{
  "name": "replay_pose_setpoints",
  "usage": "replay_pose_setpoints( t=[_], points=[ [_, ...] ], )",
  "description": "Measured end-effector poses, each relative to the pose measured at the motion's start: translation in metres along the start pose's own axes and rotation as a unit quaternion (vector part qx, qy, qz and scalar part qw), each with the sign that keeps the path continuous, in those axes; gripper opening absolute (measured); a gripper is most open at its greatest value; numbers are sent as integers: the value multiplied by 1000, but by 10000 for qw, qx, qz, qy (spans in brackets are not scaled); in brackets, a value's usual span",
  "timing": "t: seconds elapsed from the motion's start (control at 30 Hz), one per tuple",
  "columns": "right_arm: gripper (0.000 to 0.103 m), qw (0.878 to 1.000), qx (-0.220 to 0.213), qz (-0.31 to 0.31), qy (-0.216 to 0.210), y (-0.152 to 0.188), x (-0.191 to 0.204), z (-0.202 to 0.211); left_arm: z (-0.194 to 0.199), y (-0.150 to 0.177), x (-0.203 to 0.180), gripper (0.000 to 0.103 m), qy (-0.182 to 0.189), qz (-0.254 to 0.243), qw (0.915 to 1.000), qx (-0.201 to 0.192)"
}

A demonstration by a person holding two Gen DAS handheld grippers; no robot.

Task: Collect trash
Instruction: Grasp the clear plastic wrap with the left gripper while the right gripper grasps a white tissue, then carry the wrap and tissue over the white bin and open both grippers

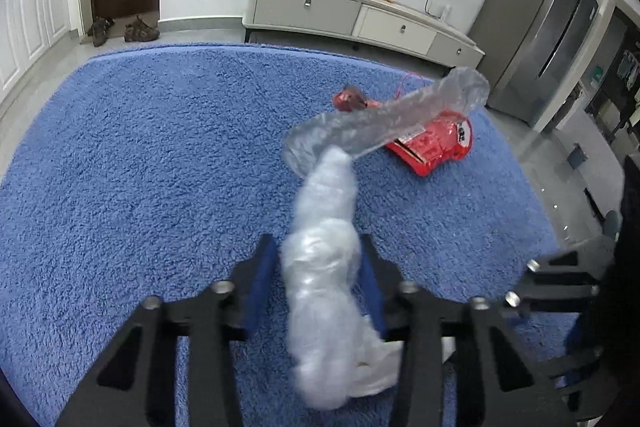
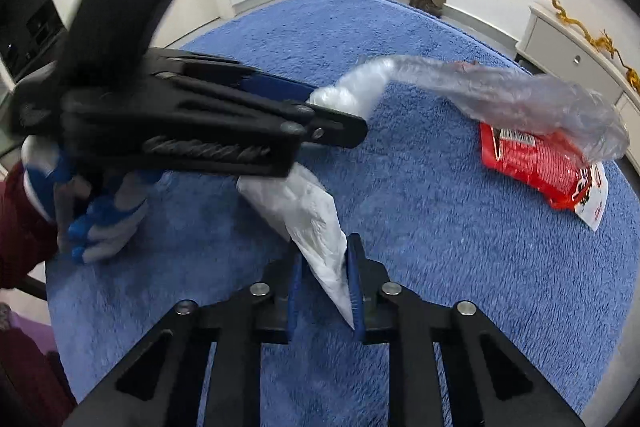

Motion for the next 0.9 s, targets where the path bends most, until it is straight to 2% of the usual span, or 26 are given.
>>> replay_pose_setpoints(
  t=[0.13,0.3,0.63,0.9],
  points=[
    [8,9998,-19,-132,-172,18,-3,14,5,5,-11,28,-108,-117,9999,-49],
    [8,9992,-49,-357,-196,49,-9,40,29,20,-55,28,-413,-615,9969,-267],
    [8,9902,-279,-1339,278,122,-52,110,42,53,-148,28,-611,-1391,9882,-186],
    [8,9807,-407,-1845,508,163,-81,141,28,68,-202,28,-506,-1839,9816,56]
  ],
)
Point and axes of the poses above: each gripper's, at about its wrist camera, not at the fingertips, and z roughly against the way its jaws point, x to its left, y to its underside, the point moved 4 cm from there along -z, roughly the way its jaws point, and after that the axes turned 9 degrees about y, right-handed, at the moved point
